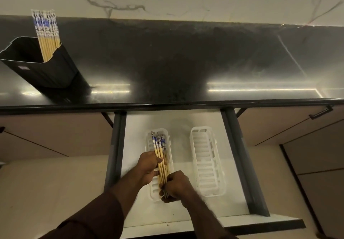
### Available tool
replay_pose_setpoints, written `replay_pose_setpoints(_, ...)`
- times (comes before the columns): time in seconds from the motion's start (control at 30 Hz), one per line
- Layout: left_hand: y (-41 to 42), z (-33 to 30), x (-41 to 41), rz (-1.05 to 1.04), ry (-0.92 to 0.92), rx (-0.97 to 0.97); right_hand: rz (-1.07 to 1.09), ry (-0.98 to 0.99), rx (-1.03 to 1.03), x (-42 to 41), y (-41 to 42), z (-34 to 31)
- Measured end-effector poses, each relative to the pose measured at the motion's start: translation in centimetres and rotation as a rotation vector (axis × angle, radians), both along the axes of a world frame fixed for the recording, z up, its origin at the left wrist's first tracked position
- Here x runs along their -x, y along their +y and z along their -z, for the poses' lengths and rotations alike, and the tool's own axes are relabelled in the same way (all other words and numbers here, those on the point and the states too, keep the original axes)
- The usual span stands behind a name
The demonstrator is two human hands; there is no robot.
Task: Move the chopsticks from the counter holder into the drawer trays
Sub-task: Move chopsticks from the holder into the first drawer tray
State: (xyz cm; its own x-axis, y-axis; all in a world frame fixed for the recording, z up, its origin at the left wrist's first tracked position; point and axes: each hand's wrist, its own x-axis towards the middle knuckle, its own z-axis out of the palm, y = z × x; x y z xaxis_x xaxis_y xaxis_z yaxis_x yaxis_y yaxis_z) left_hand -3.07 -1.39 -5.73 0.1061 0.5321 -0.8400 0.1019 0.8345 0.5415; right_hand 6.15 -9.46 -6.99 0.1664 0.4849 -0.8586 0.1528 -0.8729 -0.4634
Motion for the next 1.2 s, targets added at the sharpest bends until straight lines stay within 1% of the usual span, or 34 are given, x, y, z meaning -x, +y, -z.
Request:
replay_pose_setpoints(0.17,-0.1,0.5,0.1,-0.028,0.010,0.019,-0.034,-0.009,-0.001,0.3,0.3,0.7)
replay_pose_setpoints(0.33,0.1,1.0,0.1,-0.012,0.005,0.041,-0.031,0.003,0.027,0.5,0.9,1.5)
replay_pose_setpoints(0.6,0.5,2.0,0.1,0.035,0.039,0.003,-0.009,0.040,0.019,1.3,1.8,2.3)
replay_pose_setpoints(0.73,0.5,2.4,0.2,0.064,0.047,-0.013,-0.011,0.039,0.046,2.0,1.8,3.1)
replay_pose_setpoints(0.9,0.4,2.5,-0.1,0.120,0.064,-0.029,-0.077,-0.025,0.089,2.7,2.2,3.9)
replay_pose_setpoints(1.07,0.3,3.6,-0.1,0.198,0.112,-0.032,-0.296,-0.207,0.039,3.1,2.4,4.0)
replay_pose_setpoints(1.2,0.4,4.1,0.0,0.207,0.125,-0.022,-0.347,-0.269,0.032,3.4,2.3,5.0)
